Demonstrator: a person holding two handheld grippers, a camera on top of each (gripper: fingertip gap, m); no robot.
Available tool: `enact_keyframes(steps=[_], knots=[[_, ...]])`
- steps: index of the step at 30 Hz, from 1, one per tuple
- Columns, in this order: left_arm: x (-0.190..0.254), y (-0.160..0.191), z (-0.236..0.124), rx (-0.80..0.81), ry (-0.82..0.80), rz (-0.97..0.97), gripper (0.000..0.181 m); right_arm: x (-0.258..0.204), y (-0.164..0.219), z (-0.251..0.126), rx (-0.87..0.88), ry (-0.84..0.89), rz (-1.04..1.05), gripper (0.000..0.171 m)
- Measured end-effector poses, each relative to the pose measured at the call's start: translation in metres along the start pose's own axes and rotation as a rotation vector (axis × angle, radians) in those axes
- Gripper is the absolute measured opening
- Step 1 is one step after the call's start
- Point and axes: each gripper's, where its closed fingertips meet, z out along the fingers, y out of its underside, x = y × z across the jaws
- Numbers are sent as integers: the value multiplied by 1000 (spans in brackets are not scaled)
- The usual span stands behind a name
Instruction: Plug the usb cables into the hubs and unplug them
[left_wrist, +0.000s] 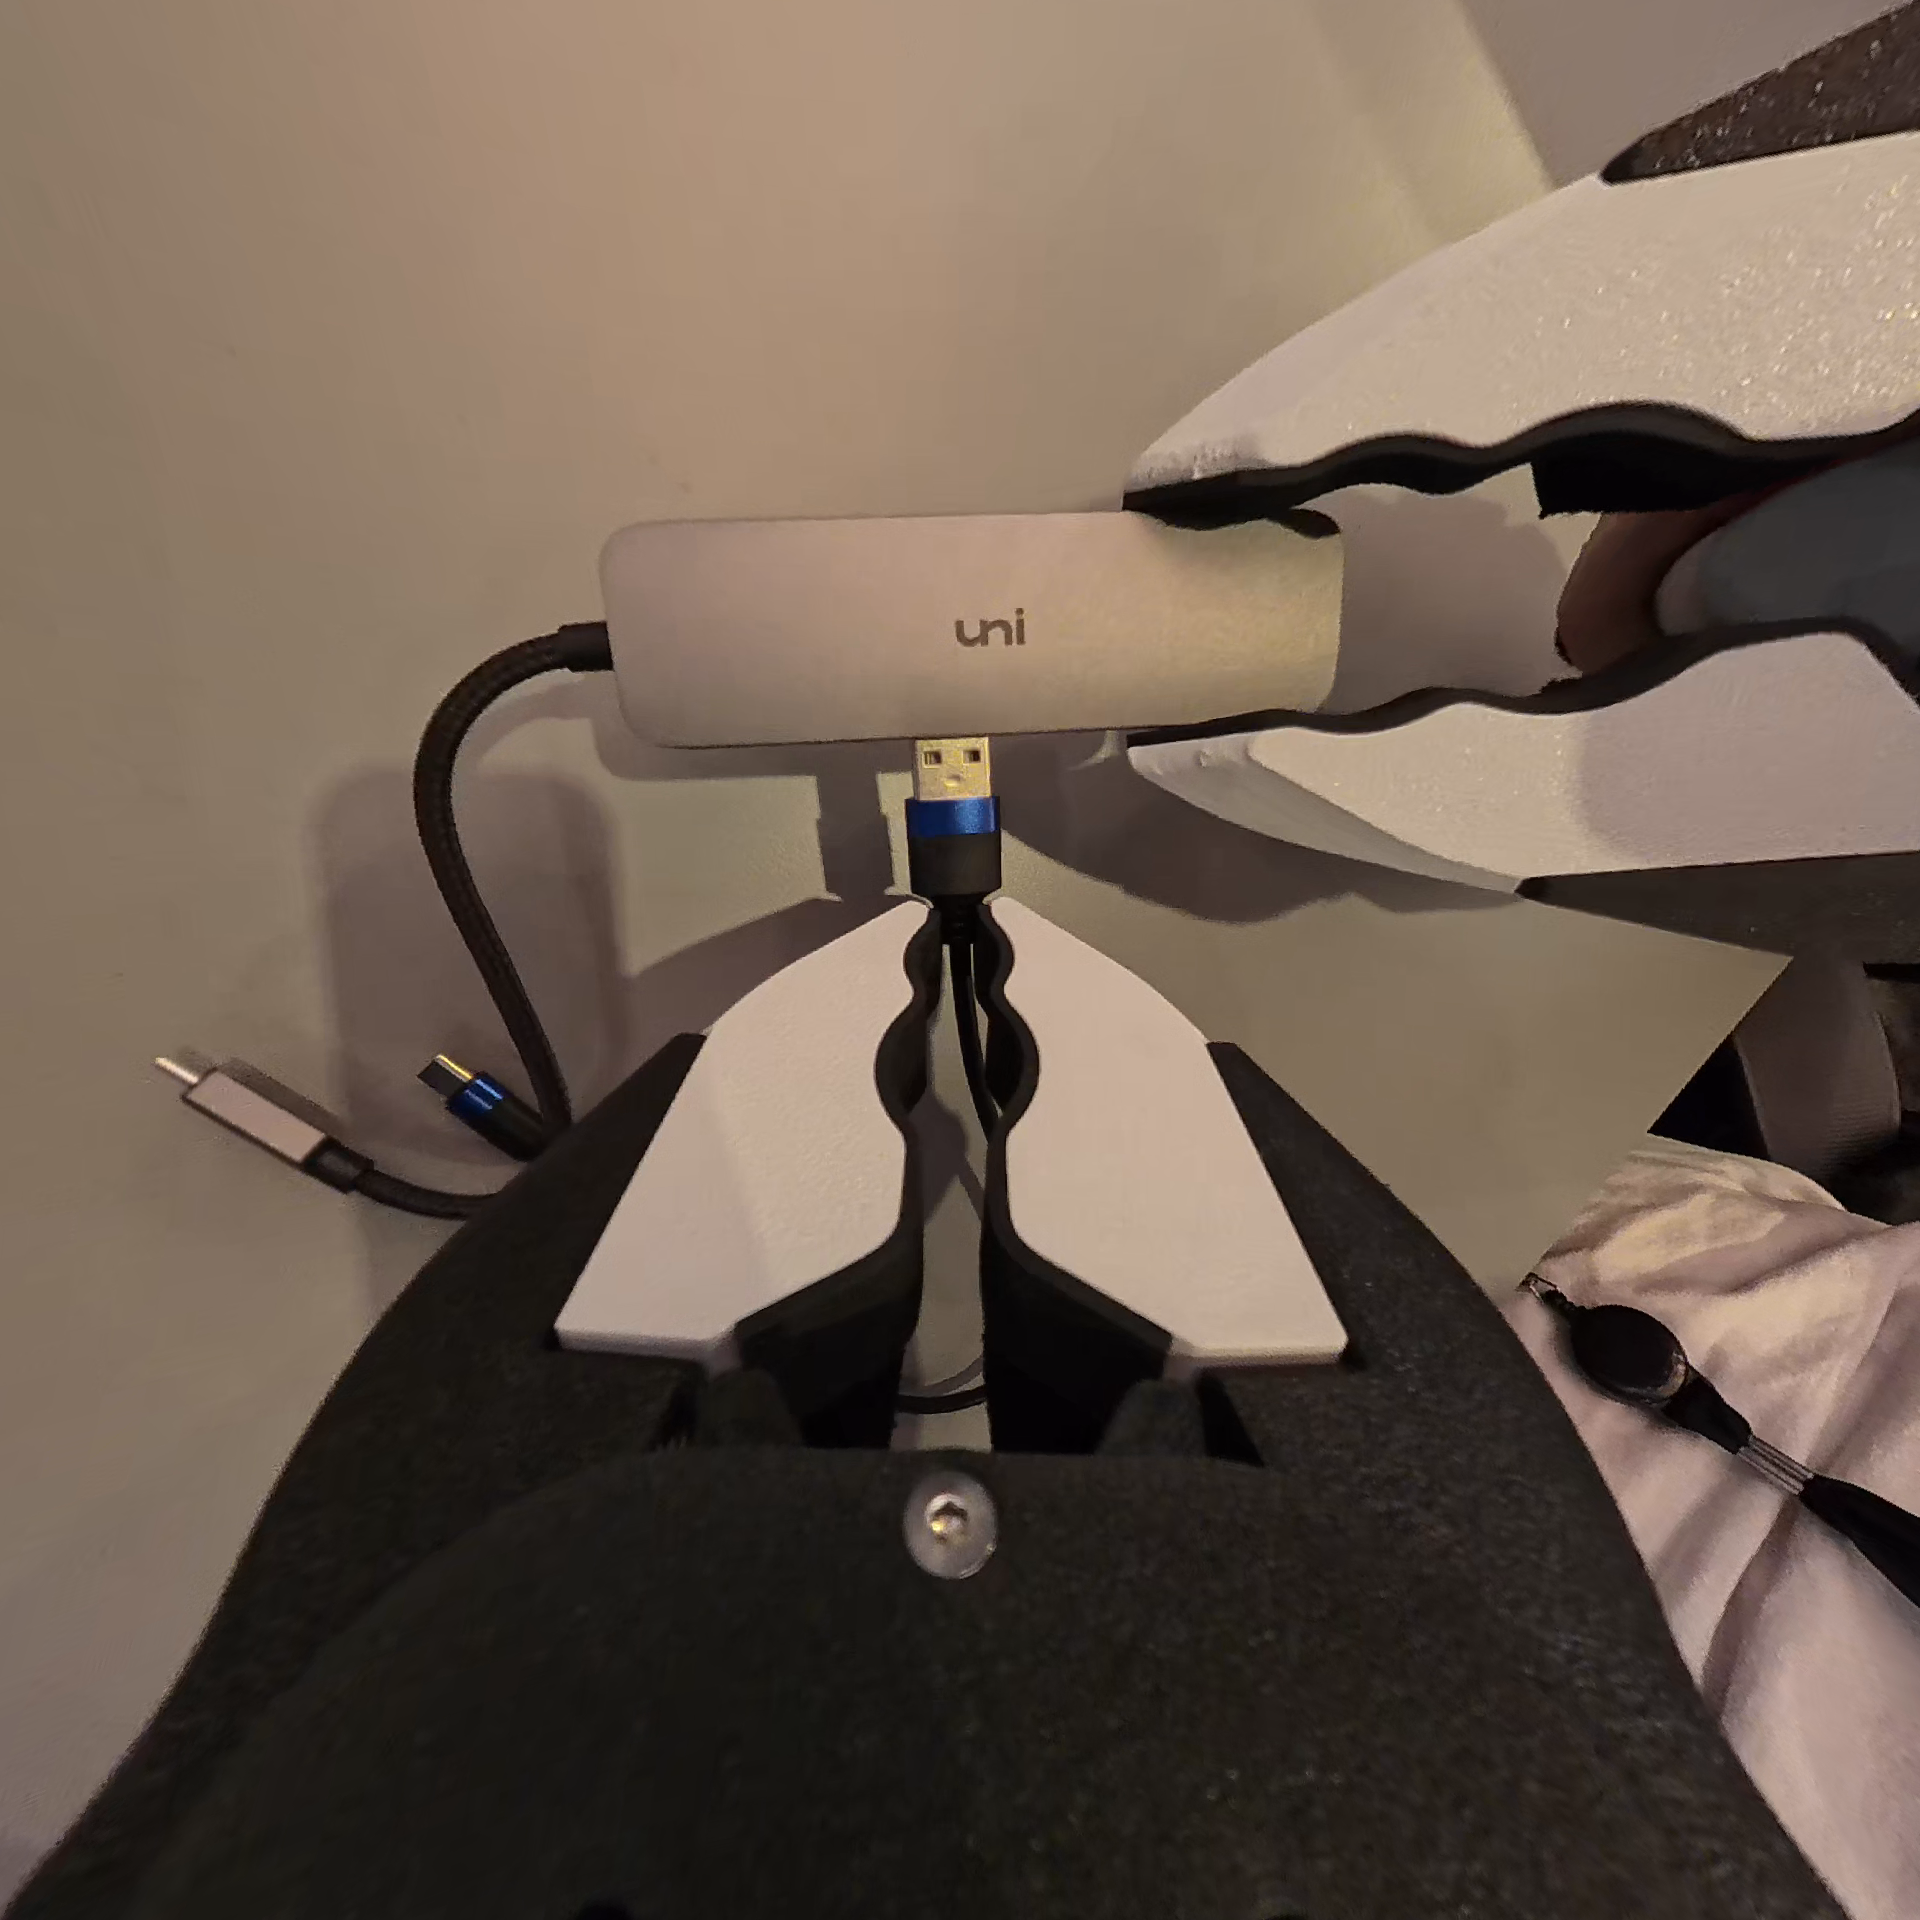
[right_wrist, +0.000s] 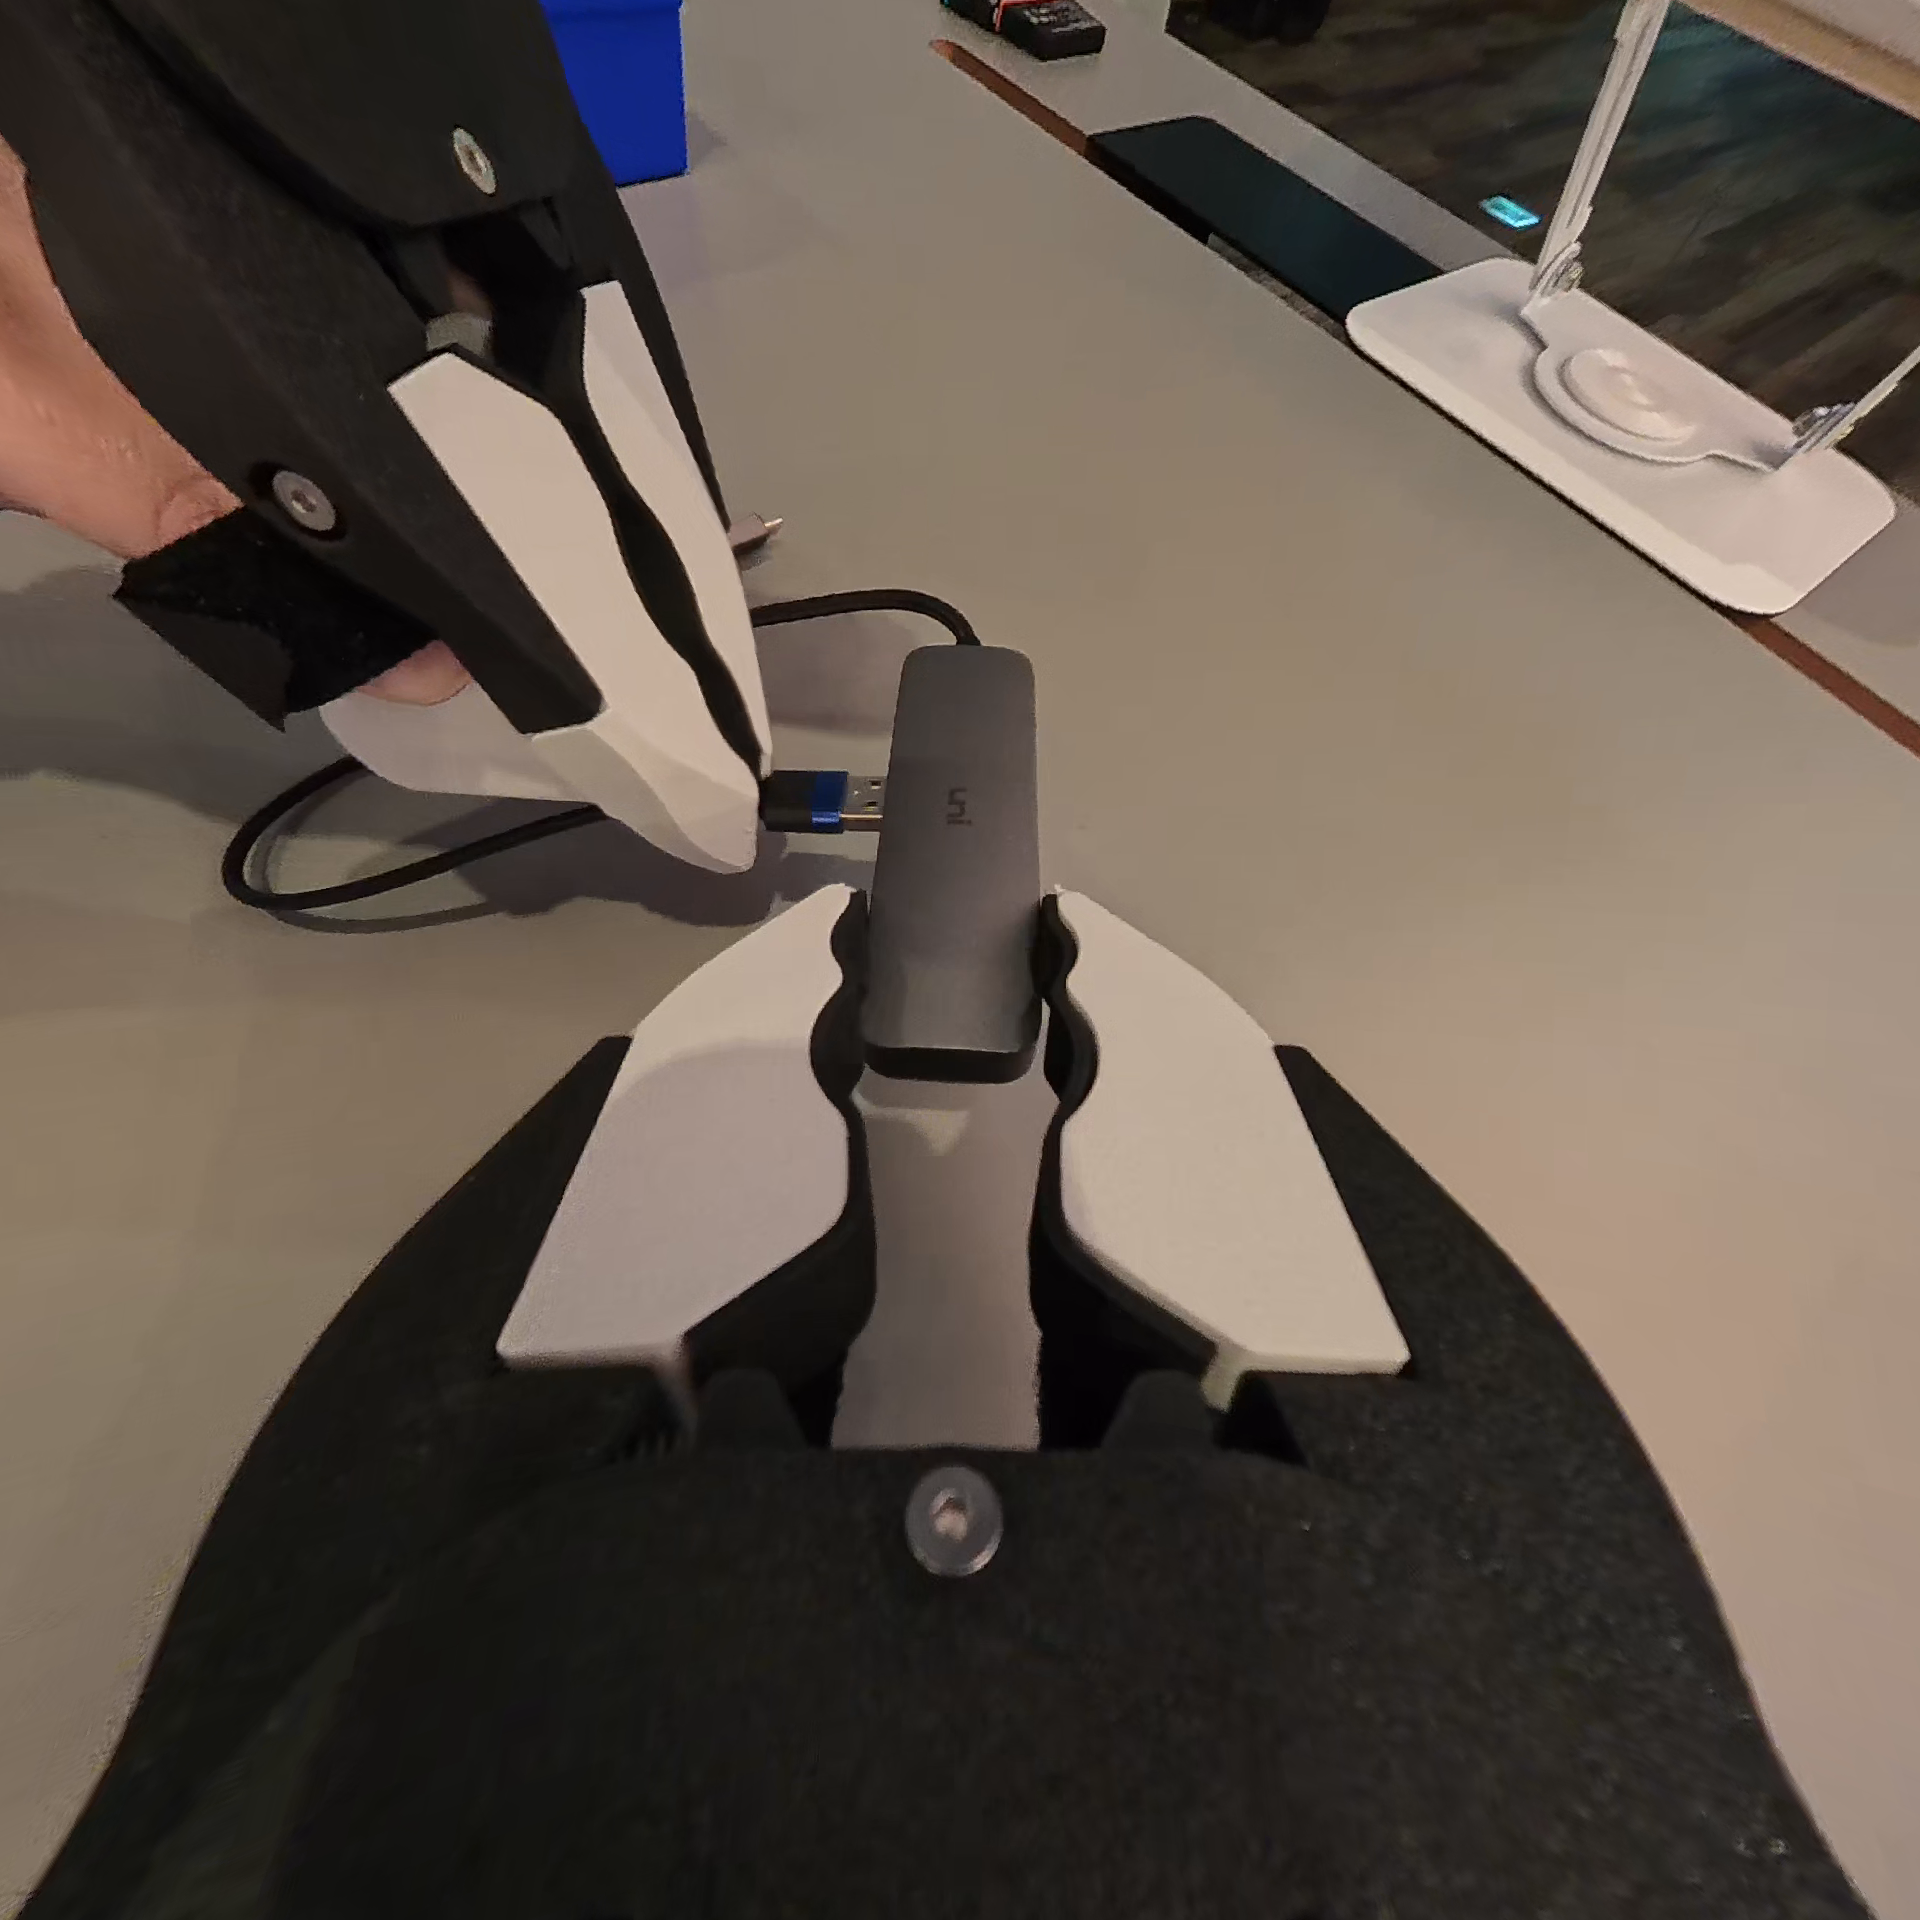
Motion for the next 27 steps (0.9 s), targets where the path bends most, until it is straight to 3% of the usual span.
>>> enact_keyframes(steps=[27], knots=[[-3, 0, 1, 6, -75, 79, 5, -2, -3, 1, 38, -16, -129, 31]])
